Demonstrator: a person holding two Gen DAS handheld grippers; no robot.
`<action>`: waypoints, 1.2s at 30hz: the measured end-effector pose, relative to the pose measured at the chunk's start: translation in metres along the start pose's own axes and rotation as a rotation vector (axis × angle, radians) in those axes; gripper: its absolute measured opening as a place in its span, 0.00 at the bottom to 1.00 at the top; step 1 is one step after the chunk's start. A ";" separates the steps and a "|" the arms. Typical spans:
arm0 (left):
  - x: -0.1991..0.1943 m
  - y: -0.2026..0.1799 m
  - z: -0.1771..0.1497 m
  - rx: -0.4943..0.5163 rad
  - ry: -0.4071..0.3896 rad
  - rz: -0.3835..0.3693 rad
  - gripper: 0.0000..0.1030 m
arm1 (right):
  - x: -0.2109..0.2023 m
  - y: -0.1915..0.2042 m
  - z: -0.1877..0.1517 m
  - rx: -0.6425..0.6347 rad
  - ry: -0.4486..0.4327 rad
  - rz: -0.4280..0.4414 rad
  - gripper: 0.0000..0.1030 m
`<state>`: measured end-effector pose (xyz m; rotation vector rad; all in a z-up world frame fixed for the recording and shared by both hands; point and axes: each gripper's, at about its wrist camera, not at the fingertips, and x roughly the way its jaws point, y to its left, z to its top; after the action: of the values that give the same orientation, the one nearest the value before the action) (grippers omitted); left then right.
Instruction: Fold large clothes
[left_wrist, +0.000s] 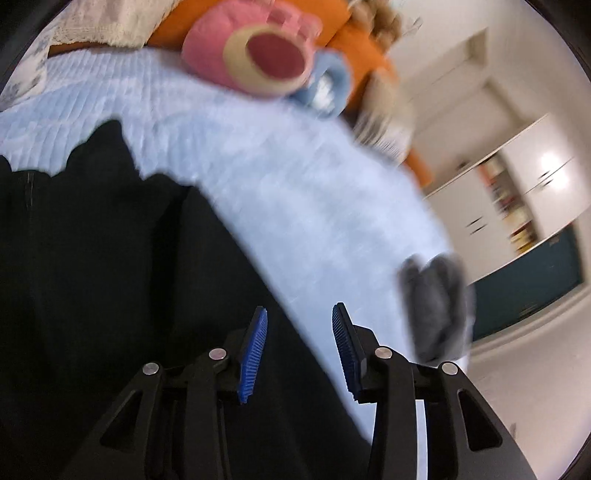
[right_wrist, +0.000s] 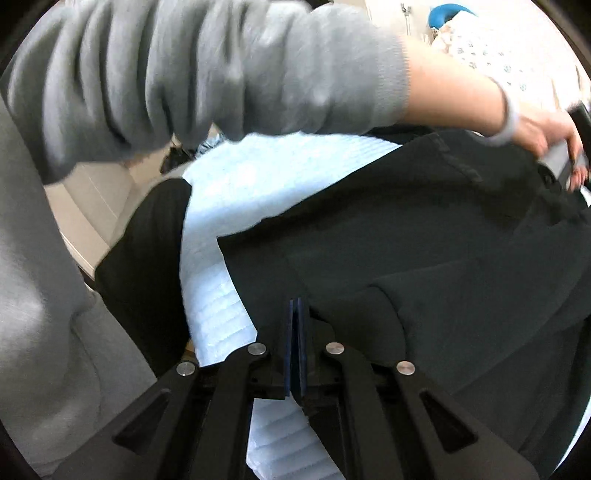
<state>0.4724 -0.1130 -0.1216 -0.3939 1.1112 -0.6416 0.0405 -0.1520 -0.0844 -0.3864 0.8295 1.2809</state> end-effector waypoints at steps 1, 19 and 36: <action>-0.002 0.010 -0.004 -0.010 0.012 0.022 0.40 | -0.001 0.000 0.002 0.000 0.002 -0.007 0.10; -0.104 0.010 -0.187 0.086 -0.043 0.150 0.49 | -0.071 -0.242 -0.057 0.695 -0.247 -0.390 0.68; -0.133 0.035 -0.309 -0.069 0.096 -0.005 0.07 | -0.033 -0.304 -0.053 0.827 -0.220 -0.352 0.04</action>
<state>0.1604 0.0064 -0.1742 -0.4285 1.2265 -0.6333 0.3079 -0.2936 -0.1513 0.2620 0.9723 0.5617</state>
